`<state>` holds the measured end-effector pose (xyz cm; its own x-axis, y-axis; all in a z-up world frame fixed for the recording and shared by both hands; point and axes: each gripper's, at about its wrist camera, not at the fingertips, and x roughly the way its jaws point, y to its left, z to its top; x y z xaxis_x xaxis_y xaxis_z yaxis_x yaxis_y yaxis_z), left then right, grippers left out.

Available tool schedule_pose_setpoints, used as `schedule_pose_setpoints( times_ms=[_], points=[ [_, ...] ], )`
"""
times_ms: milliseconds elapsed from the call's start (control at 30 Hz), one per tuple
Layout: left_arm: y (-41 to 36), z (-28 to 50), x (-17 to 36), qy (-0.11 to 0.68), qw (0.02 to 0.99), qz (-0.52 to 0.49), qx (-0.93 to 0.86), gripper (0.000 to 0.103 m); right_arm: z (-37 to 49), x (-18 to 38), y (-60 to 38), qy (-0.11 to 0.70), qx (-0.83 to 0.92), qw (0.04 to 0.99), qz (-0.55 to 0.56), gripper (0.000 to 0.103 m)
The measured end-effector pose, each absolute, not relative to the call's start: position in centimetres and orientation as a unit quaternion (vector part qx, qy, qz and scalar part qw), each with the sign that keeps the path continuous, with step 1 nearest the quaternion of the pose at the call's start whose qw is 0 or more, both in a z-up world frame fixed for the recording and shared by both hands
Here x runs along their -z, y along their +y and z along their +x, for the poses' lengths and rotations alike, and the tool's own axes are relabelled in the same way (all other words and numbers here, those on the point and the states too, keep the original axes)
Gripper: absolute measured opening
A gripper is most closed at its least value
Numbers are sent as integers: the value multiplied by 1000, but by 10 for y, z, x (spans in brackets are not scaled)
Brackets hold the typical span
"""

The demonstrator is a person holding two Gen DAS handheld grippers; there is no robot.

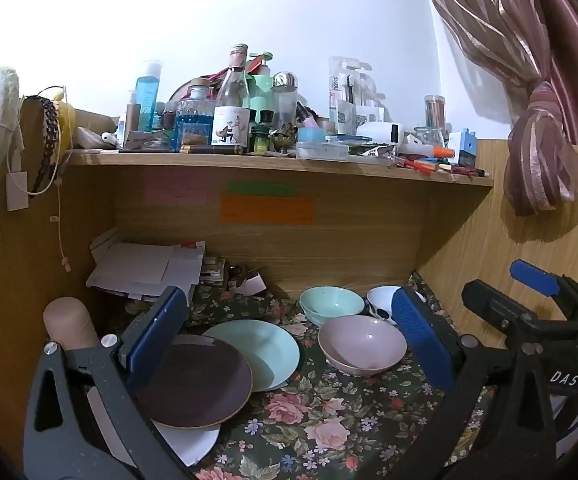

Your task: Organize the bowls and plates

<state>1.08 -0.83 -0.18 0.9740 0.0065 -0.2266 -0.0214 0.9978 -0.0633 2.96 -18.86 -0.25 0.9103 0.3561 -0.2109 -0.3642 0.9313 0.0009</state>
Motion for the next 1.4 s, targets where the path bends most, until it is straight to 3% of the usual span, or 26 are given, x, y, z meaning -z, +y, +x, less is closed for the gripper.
schedule_pose_setpoints(
  times_ms=[1400],
  points=[
    [-13, 14, -4, 107, 994, -33, 1, 103, 27, -8, -193, 83, -182, 980, -14, 103]
  ],
)
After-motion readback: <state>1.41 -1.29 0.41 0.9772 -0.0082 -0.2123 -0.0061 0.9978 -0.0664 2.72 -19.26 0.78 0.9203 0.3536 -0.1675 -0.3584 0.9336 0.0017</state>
